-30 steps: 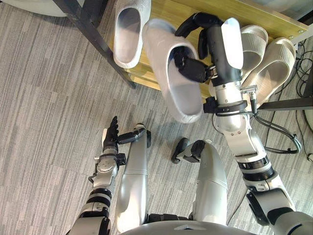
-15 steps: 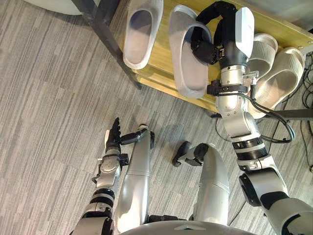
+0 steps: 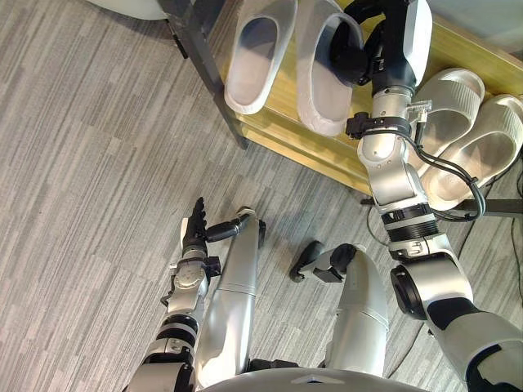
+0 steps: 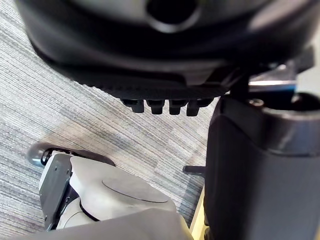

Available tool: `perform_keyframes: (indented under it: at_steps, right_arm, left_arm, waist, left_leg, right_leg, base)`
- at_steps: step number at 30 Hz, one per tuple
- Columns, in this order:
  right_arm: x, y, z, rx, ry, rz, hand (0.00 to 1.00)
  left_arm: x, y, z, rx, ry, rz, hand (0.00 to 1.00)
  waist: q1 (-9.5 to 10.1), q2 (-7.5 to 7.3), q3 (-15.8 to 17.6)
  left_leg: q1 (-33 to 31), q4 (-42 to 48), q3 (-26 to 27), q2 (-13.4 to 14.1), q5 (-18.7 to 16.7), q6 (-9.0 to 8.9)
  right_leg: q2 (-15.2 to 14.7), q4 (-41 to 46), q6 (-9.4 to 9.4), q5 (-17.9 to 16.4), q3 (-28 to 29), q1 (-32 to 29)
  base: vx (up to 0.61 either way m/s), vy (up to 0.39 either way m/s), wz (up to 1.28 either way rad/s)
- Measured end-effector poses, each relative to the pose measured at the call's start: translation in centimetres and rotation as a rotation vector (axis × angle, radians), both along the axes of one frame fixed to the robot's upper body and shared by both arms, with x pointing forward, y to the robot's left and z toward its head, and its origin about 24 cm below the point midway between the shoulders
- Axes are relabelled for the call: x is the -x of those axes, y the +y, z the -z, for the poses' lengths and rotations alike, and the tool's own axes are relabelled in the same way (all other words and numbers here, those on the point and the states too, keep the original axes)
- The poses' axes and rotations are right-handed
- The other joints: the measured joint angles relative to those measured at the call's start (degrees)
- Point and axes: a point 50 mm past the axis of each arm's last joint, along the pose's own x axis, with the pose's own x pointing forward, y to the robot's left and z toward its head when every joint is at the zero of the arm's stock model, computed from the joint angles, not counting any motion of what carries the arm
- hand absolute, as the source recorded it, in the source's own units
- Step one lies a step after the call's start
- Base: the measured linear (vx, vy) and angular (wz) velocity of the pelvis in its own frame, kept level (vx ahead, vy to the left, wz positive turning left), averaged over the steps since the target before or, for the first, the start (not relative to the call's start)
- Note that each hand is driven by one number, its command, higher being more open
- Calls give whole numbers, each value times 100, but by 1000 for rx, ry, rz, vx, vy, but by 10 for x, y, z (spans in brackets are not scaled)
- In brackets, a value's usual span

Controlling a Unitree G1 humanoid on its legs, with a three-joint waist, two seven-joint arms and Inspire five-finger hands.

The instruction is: Organize the slippers on the shoe rack

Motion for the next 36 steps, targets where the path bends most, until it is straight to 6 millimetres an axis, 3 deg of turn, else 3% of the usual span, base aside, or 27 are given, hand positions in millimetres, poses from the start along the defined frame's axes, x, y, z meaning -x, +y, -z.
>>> perform_keyframes:
  at_steps: [22,27,36]
  right_arm:
    - [-5,12,12,-26,90,-73,100]
    - [6,22,40,-85,135,-131,100]
    - [41,36,103,-422,232,-266,100]
  left_arm:
    - [5,0,8,25,46,-34,100]
    - [6,3,11,31,68,-47,100]
    - [12,14,16,18,111,-86,100]
  waist:
    - [3,64,-42]
    - [-23,63,-42]
    - [-188,61,-41]
  left_leg:
    - [129,-22,56,47,14,-20]
    - [236,-93,100,128,14,-20]
    - [554,-318,153,295,11,-24]
  right_leg:
    - [15,-9,-7,-7,36,88]
    - [82,-101,1,-1,44,182]
    - [269,-381,86,84,68,433]
  base:
    - [1,3,0]
    - [17,5,-4]
    - [14,13,-8]
